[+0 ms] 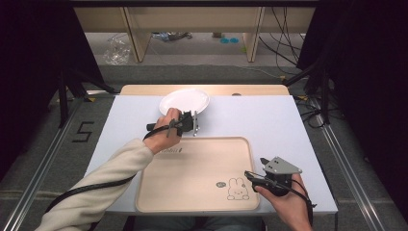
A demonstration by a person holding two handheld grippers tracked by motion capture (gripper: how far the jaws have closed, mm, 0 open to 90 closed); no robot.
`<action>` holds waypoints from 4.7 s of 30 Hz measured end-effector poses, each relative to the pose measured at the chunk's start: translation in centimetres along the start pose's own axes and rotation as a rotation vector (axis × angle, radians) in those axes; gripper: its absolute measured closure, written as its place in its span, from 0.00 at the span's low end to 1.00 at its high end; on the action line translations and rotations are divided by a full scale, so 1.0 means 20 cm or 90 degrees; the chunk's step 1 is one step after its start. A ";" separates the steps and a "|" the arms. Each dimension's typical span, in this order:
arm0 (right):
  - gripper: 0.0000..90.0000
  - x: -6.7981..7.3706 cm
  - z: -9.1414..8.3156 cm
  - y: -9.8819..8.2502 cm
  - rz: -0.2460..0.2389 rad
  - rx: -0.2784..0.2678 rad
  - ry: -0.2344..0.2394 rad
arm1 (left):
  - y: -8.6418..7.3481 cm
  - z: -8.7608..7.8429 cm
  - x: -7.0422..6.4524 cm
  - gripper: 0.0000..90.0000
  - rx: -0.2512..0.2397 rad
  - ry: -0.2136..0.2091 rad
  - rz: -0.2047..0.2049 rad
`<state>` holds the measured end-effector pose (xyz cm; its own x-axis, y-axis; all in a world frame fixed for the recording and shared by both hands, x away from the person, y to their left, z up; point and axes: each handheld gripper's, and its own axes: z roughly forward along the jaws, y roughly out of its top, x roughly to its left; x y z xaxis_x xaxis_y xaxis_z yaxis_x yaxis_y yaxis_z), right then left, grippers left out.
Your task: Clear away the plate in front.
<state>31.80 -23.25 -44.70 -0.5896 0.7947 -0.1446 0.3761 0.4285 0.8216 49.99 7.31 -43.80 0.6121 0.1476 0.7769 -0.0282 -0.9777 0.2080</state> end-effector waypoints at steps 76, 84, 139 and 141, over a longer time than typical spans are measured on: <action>0.35 0.00 -0.01 0.01 0.004 -0.003 -0.007 | -0.08 -0.47 -0.21 0.98 -0.069 0.027 0.046; 0.35 0.00 -0.01 0.01 0.001 -0.004 -0.008 | -0.09 -0.52 -0.25 0.98 -0.081 0.022 0.051; 0.35 0.00 -0.02 0.01 0.001 -0.004 -0.011 | -0.14 -0.92 -0.62 0.97 -0.166 -0.025 0.120; 0.35 0.00 -0.02 0.01 0.002 -0.004 -0.012 | -0.14 -0.93 -0.63 0.97 -0.169 -0.026 0.123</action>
<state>31.63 -23.24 -44.30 -0.5755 0.8035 -0.1526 0.3731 0.4240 0.8253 27.71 10.89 -43.16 0.6066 -0.0485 0.7935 -0.3492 -0.9129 0.2112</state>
